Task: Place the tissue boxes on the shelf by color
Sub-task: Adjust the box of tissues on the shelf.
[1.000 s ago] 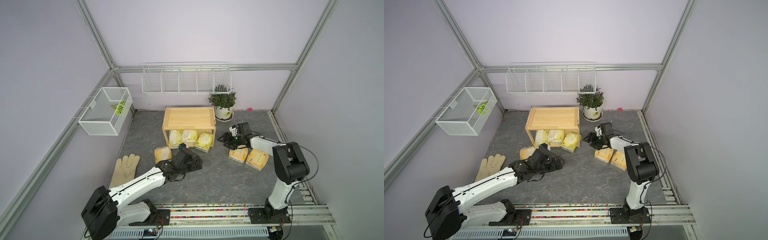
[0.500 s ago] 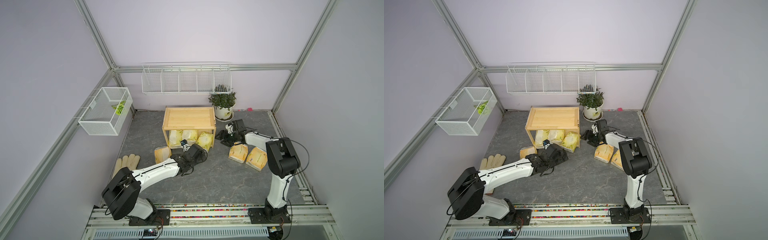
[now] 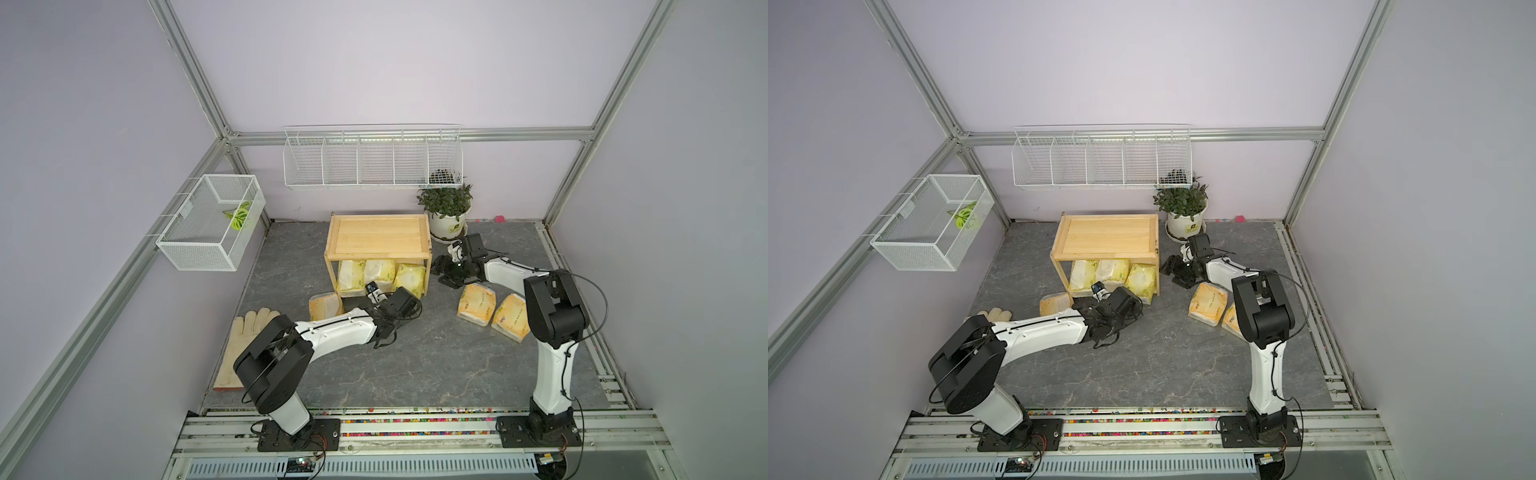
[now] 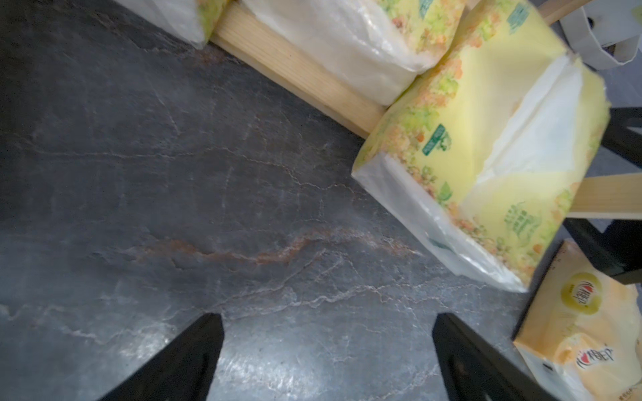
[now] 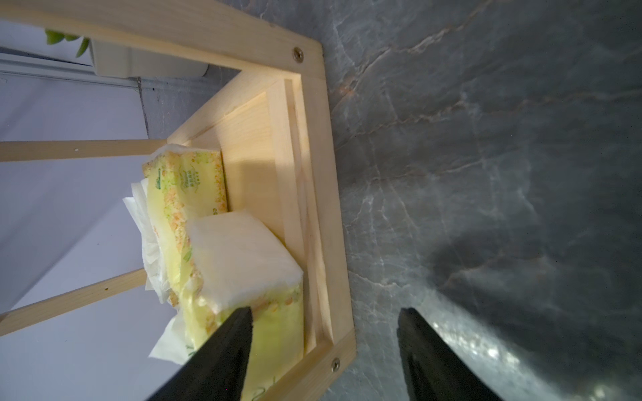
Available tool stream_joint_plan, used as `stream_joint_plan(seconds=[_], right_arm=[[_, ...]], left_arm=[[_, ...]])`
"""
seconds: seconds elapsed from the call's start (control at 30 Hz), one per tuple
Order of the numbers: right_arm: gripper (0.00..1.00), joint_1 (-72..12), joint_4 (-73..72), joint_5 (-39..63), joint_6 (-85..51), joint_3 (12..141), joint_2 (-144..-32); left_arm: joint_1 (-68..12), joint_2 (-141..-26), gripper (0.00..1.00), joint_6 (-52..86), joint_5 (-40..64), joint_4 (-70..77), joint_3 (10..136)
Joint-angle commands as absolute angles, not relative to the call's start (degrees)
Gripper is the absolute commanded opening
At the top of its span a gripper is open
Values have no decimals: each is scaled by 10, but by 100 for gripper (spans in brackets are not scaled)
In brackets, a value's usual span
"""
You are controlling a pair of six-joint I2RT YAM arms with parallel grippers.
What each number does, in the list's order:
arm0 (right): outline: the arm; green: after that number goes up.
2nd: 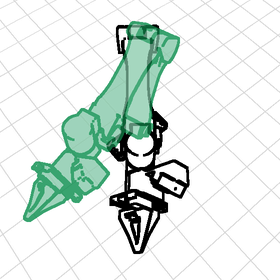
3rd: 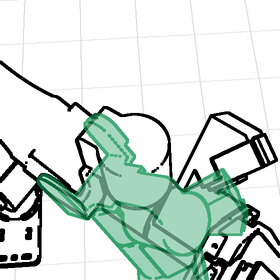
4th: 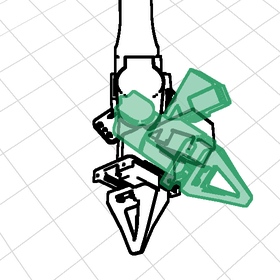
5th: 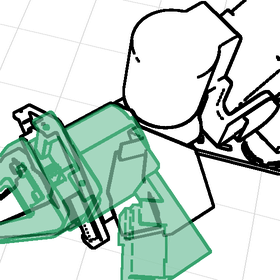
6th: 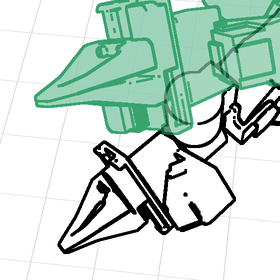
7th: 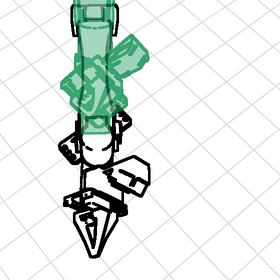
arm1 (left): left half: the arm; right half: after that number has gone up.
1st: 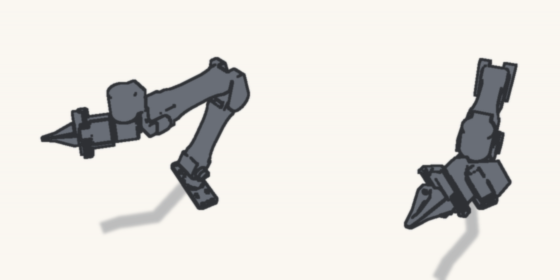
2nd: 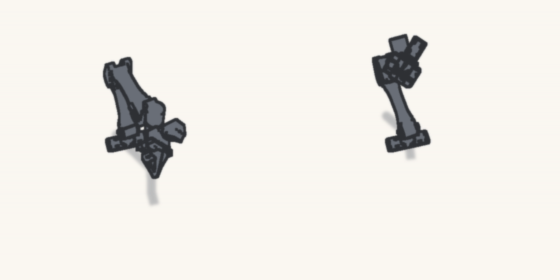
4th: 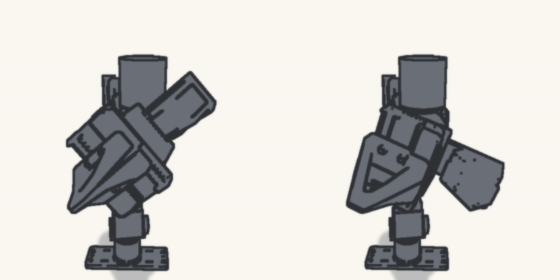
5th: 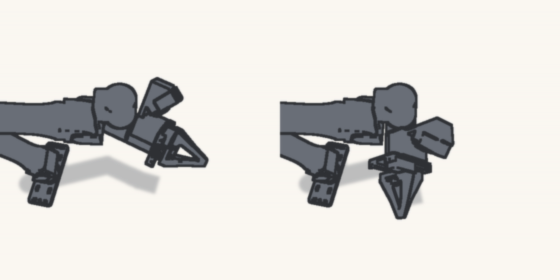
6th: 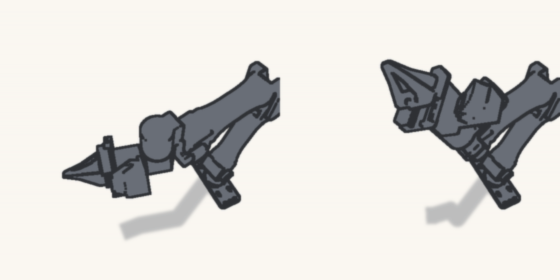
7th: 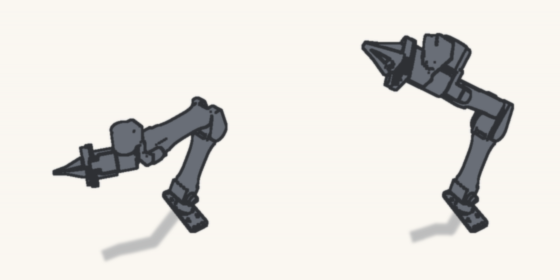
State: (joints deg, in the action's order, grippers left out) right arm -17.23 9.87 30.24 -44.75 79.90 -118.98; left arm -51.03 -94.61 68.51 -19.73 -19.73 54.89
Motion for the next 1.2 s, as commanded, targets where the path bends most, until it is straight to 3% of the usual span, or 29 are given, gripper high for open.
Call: stream_joint_plan(seconds=[0.0,0.57,0.93,1.17], right_arm=[[71,-175,110,305,-452,820,-1207],[71,-164,104,308,-471,856,-1223],[73,-130,61,295,-476,730,-1095],[73,-138,52,274,-473,616,-976]], left_arm=[[-512,-967,100,697,-207,-209,572],[-502,-1053,100,692,-230,-218,660],[-489,-1063,100,653,-237,-187,679],[-496,-999,100,594,-220,-192,666]])
